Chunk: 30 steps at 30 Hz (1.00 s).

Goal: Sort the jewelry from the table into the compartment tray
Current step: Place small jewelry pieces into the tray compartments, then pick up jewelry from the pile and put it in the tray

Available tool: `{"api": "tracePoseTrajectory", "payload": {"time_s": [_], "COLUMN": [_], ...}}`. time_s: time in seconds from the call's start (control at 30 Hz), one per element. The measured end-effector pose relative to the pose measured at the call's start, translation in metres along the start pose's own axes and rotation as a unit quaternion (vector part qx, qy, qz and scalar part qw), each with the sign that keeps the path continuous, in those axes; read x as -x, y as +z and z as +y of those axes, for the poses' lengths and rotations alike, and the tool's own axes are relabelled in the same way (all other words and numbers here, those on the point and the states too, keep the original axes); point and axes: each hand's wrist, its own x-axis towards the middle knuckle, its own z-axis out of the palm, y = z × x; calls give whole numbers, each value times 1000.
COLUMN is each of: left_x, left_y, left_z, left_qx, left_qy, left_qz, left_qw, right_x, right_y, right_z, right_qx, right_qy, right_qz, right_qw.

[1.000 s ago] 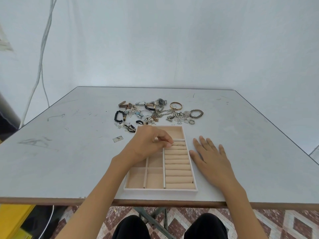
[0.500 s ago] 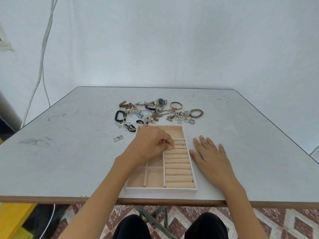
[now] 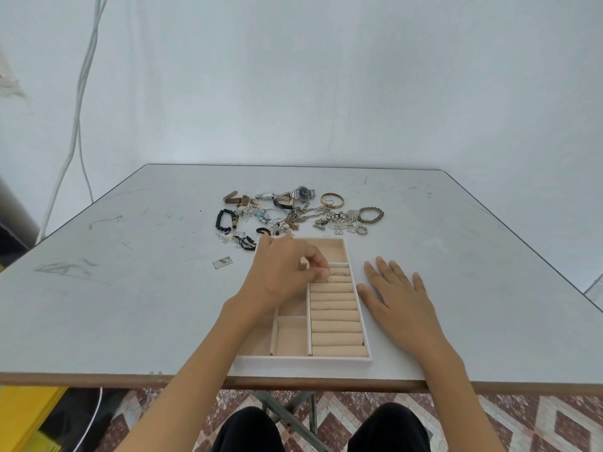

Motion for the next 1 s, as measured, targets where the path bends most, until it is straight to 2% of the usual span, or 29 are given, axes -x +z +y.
{"api": "tracePoseTrajectory", "payload": {"time_s": [0.43, 0.6, 0.7, 0.83, 0.93, 1.0], "left_x": [3, 2, 0, -10, -20, -28], "left_y": [4, 2, -4, -14, -22, -24], "left_z": [-6, -14, -23, -46, -64, -77], "left_qx": [6, 53, 140, 183, 180, 159], "left_qy": [19, 29, 1, -71, -92, -99], "left_qz": [0, -33, -13, 66, 102, 80], "left_qw": [1000, 998, 990, 978, 974, 979], "right_x": [-1, 0, 0, 0, -1, -1], "right_y": [1, 0, 0, 0, 0, 0], "right_z": [0, 0, -1, -1, -2, -2], "right_qx": [2, 2, 1, 9, 9, 7], "right_qy": [0, 0, 2, 2, 4, 3], "right_qz": [2, 1, 0, -1, -2, -2], "right_qw": [1000, 1000, 1000, 1000, 1000, 1000]}}
